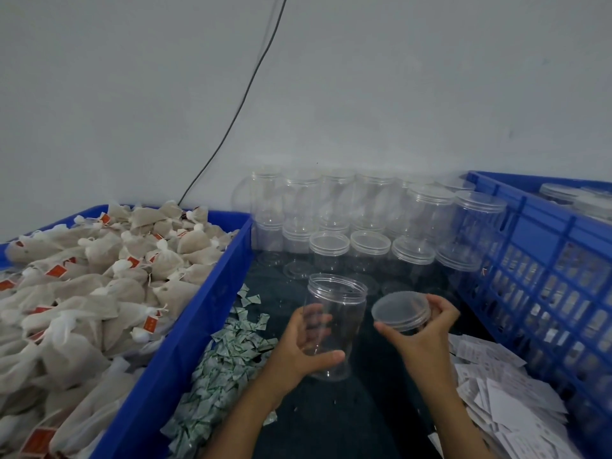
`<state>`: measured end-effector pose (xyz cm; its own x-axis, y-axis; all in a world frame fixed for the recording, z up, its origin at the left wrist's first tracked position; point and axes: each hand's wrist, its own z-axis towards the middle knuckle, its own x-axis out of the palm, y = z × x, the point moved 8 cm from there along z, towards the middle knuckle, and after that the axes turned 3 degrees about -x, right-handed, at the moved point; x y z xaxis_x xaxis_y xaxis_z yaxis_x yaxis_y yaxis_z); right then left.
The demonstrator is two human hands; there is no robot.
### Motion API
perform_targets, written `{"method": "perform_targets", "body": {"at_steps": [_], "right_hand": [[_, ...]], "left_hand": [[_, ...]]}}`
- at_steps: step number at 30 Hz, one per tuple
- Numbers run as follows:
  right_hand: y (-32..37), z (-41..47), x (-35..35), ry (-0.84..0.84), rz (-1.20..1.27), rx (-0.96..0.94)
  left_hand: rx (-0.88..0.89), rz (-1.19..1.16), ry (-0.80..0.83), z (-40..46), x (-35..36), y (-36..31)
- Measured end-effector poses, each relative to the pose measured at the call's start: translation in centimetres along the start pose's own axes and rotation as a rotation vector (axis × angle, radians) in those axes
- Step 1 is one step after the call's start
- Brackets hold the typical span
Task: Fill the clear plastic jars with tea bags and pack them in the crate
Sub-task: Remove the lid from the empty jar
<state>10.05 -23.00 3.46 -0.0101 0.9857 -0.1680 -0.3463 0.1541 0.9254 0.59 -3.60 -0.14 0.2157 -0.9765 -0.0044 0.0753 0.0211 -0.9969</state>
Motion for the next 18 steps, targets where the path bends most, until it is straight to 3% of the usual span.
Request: {"method": "perform_targets", "body": {"at_steps": [4,7,11,18], "right_hand": [[-0.1,-0.3,2.0,0.209,-0.600,-0.269],[-1.4,-1.0,3.8,0.388,-0.814,-0.317],[-2.6,-1.4,4.6,0.510,-0.900,-0.289],[-4.5,-1.0,4.5,0.505,-0.906,-0.147]], "left_hand": [[0.062,0.089,-0.127,0.4,-0.4,0.4],[0.090,0.222,-0.132,0.5,0.1,0.9],[0.059,0.280,-0.127,0.8,0.4,1.6],[-0.023,0.360,-0.081,1.0,0.0,2.6]]}}
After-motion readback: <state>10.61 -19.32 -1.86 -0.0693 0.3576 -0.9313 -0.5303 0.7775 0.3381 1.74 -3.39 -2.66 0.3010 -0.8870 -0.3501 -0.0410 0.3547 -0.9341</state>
